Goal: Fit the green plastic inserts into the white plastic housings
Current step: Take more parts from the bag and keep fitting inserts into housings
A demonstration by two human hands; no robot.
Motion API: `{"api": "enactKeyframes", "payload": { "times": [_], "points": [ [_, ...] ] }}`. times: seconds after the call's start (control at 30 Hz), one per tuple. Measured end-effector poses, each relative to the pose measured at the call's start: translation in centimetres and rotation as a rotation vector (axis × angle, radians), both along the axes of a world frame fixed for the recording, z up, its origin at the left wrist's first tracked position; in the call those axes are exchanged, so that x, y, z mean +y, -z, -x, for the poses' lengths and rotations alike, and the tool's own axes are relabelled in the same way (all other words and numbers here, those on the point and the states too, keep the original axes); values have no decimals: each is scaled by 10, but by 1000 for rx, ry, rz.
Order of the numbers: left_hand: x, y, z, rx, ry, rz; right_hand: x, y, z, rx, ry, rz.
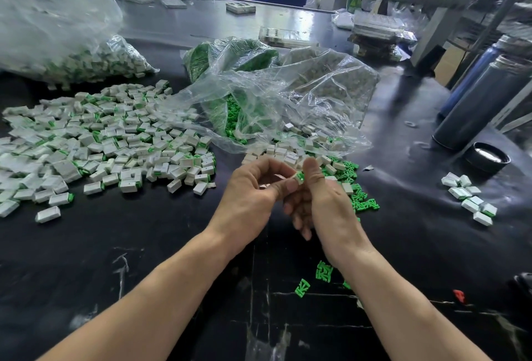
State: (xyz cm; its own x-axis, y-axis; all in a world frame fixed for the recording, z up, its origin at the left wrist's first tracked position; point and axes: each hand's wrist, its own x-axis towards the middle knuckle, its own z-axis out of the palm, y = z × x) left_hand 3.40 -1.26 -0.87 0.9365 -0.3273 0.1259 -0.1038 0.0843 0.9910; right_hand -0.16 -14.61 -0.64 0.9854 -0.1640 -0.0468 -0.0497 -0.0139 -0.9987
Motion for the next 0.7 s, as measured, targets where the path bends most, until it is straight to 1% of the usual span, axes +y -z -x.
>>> {"api": "enactKeyframes", "payload": {
  "times": [0.07, 0.3, 0.43, 0.5, 0.6, 0.7],
  "points": [
    [-2, 0, 2, 25, 42, 28, 3, 0, 0, 17, 3, -1],
    [-6, 0, 5, 77, 83, 89, 7, 0, -1, 25, 48, -18],
    [-7, 1, 6, 87, 65, 111, 7, 0, -1, 56, 30, -106],
    [-7, 2, 6, 73, 57, 93, 8, 3, -2, 61, 43, -119],
    [-8, 3, 5, 52, 37, 50, 8, 12, -7, 41, 91, -28],
    [-8, 4, 5, 63, 38, 48, 8, 19, -12, 26, 102, 69]
  ]
}}
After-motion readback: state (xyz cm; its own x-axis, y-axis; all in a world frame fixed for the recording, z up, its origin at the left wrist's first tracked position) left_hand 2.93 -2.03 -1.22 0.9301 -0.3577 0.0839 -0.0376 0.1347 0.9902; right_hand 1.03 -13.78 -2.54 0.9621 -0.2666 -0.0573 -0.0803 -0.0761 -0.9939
